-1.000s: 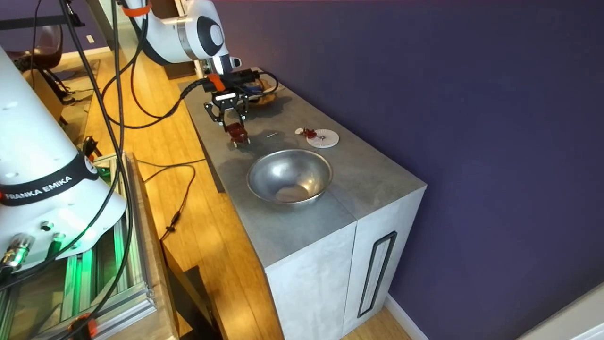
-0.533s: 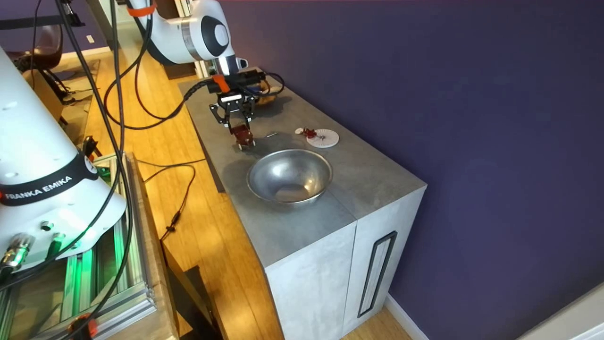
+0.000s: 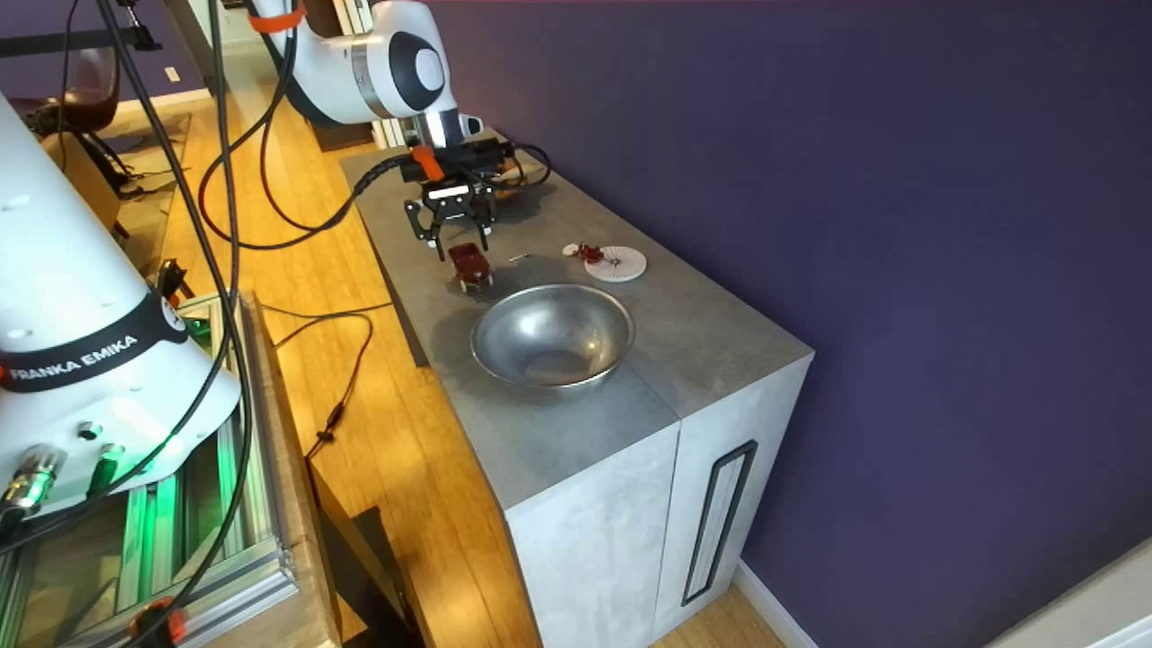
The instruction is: Pick up the red trolley and roll it on the table three times
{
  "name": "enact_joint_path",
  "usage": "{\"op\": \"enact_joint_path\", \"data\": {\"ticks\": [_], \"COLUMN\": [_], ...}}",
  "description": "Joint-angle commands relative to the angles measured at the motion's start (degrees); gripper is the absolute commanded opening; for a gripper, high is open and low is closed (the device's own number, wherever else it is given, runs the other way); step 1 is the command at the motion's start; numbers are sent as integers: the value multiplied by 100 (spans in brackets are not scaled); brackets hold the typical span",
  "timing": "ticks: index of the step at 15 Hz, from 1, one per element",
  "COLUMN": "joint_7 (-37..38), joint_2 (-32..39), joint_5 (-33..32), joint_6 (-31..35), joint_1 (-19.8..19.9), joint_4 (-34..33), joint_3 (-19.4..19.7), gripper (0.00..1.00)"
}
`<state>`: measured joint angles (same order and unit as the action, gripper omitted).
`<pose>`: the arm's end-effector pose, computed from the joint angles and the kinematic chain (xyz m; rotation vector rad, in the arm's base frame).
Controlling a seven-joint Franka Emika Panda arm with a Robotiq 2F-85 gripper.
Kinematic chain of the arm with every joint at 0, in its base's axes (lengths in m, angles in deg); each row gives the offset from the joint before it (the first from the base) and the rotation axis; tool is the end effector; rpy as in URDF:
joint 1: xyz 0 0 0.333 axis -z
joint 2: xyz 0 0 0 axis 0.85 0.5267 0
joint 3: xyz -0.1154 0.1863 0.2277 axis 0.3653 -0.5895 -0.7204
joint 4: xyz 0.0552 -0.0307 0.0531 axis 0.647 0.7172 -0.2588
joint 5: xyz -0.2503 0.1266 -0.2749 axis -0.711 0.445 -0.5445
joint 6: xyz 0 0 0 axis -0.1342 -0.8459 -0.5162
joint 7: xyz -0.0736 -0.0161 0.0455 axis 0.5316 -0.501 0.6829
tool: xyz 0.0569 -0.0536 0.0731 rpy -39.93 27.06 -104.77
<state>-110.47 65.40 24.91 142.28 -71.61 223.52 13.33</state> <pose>0.4153 0.1940 0.1403 2.3420 1.8795 -0.1556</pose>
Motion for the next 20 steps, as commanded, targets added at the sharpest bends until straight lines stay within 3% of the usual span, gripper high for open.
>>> {"op": "enact_joint_path", "data": {"ticks": [1,6,13,20], "joint_7": [196,622,1162,2864], "joint_2": [-527,-1566,-2990,-3825], "joint_5": [42,357,2466,3124], "joint_6": [-136,-269,-1165,-1859], "joint_1": [59,89,12,-31], "joint_4": [333,824,1131,1071], "joint_3": [-57,-178,-349,-428], "gripper": [100,100,100,100]}}
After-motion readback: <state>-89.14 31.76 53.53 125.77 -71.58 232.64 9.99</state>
